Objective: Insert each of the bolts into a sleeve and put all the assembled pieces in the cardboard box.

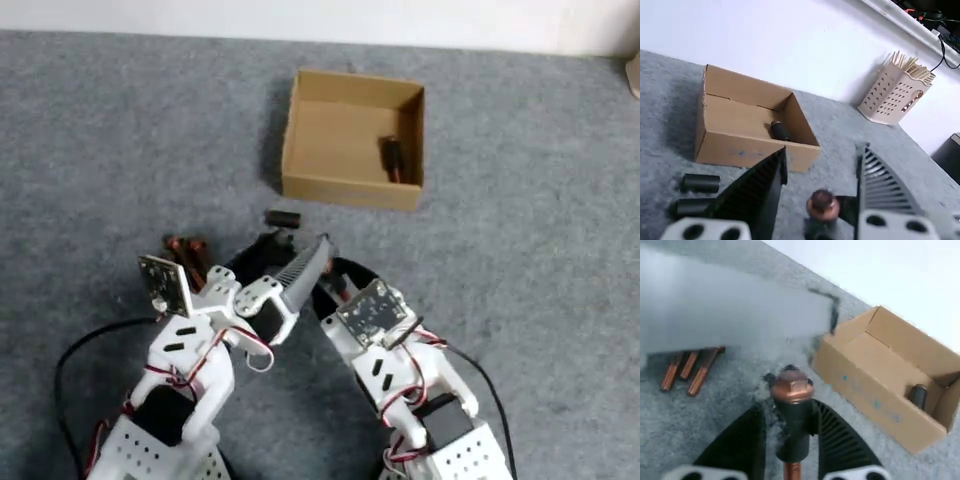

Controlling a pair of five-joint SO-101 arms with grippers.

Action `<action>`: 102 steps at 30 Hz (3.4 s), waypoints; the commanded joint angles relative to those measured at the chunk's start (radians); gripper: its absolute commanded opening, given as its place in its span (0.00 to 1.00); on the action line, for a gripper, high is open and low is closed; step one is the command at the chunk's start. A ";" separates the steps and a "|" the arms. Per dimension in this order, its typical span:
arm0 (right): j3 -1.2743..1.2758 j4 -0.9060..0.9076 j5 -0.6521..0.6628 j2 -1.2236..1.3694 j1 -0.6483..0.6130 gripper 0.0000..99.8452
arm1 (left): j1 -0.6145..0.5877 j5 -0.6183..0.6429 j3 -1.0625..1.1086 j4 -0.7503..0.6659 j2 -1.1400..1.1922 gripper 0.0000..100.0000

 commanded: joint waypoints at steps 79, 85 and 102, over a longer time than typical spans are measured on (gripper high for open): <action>-3.241 0.588 0.121 3.007 0.372 0.09 | -0.328 -0.064 0.019 -0.060 -0.010 0.01; -3.410 0.716 0.121 3.068 0.371 0.16 | -0.328 -0.064 0.019 -0.060 -0.010 0.01; -3.438 0.964 0.074 2.786 0.377 0.16 | -0.329 -0.064 -0.033 0.066 -0.010 0.01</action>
